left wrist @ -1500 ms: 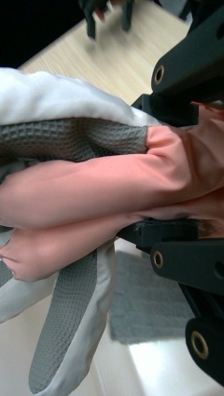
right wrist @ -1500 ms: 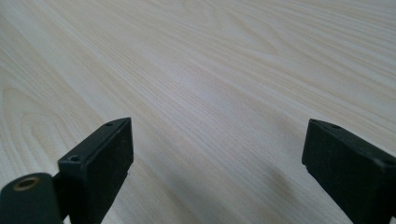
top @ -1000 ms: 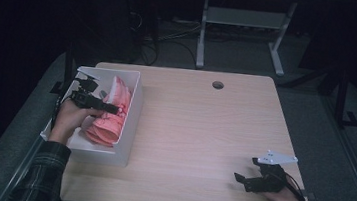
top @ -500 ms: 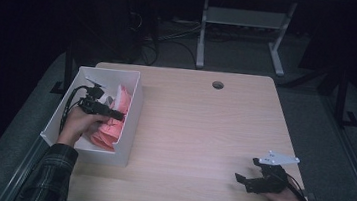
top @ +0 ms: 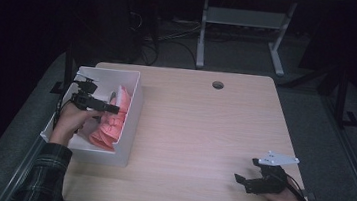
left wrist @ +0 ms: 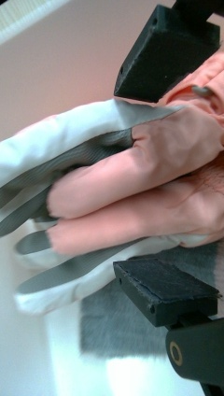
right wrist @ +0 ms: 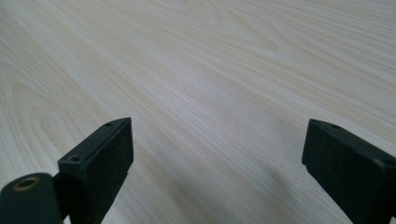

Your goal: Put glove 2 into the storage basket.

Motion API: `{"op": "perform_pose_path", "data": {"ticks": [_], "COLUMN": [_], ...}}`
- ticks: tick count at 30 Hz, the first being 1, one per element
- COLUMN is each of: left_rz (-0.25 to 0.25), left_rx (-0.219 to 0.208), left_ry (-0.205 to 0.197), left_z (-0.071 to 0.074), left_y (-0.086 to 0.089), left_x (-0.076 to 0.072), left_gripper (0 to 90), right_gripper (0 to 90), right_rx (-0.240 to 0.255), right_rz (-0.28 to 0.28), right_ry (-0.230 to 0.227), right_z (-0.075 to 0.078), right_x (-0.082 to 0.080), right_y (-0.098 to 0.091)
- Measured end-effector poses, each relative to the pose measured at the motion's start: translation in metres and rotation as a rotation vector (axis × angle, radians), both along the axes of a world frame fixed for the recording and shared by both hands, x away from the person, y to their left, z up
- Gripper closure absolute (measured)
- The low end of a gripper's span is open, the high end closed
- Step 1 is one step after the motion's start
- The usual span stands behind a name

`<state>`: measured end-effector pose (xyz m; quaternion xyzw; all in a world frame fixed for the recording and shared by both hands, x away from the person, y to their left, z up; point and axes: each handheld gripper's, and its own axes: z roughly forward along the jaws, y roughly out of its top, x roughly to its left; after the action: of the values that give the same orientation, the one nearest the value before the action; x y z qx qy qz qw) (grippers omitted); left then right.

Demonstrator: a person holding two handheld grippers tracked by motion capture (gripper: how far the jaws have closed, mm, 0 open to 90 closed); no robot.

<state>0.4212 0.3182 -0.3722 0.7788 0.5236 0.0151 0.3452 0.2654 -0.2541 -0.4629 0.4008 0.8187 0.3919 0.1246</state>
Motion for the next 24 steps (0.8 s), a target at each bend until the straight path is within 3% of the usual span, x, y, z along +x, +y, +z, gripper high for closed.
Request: {"op": "perform_pose_path", "data": {"ticks": [11,24], "left_rz": [-0.068,-0.175], "left_rx": [0.018,0.006], "left_ry": [-0.095,-0.233], "left_z": [0.044,0.098], "left_y": [-0.014,-0.053], "left_x": [-0.009,-0.026], "left_gripper": [13.5,13.7], "right_gripper": [8.6,8.7], "right_rx": [0.002,-0.002], "right_rz": [0.001,0.0], "right_ry": [-0.003,-0.003], "right_z": [0.0,0.0], "right_x": [0.0,-0.001], "right_y": [0.001,0.001]}}
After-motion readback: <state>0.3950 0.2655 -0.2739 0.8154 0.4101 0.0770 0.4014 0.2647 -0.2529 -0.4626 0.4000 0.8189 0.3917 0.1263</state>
